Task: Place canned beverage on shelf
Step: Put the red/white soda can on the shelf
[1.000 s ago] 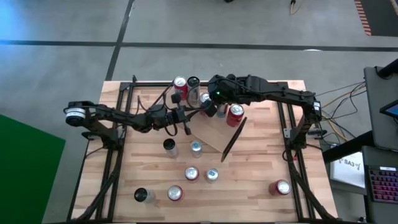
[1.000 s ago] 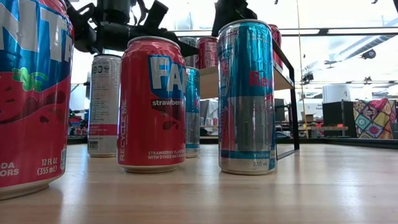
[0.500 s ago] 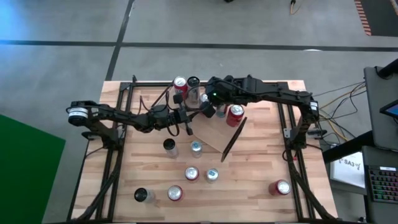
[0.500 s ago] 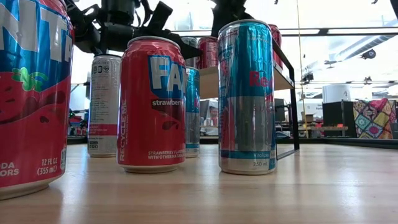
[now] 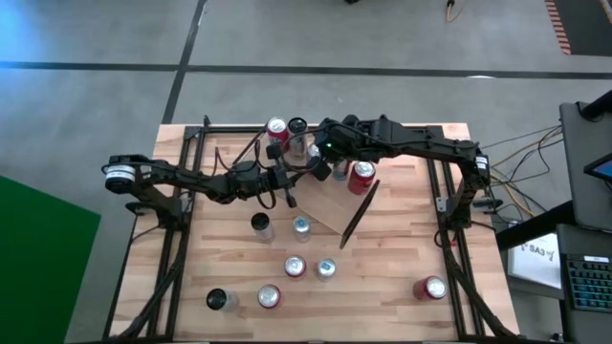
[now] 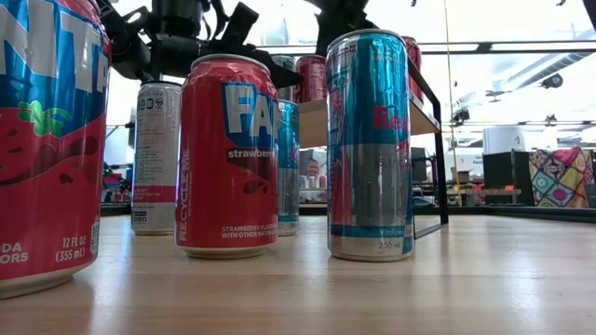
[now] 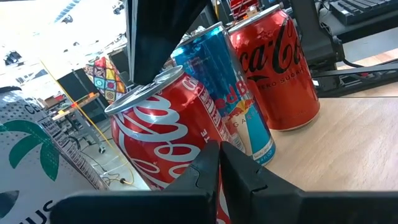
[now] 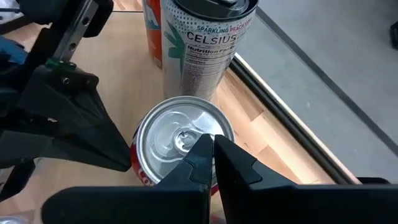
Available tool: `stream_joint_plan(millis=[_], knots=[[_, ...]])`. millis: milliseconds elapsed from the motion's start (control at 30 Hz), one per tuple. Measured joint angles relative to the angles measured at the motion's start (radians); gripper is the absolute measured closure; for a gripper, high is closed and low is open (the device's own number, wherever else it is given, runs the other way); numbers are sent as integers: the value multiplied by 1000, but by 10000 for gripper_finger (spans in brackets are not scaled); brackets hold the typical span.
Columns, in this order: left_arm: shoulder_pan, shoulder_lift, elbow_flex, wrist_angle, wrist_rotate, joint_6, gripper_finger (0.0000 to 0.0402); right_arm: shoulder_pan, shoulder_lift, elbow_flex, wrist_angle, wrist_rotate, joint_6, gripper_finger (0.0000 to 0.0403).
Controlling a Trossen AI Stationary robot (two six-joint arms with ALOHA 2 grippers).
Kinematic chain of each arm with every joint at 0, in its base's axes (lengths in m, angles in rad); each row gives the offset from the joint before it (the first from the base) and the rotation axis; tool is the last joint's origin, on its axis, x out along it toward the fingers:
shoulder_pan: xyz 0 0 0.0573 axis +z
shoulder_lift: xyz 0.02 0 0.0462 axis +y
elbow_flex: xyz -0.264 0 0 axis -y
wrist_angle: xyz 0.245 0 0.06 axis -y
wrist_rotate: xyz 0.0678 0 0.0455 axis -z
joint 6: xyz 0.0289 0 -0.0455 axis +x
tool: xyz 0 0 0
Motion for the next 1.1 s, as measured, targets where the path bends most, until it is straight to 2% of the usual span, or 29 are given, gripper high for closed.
stream_joint_plan(millis=[567,833,1100], knots=[[-1,-15,0,-19,0,3,402,1,0,6,0,29,-31,394],[-6,-100,-6,-111,0,4,402,25,-15,32,2,22,-8,394],[-6,-226,-74,-129,0,4,402,63,-13,32,1,-24,48,394]])
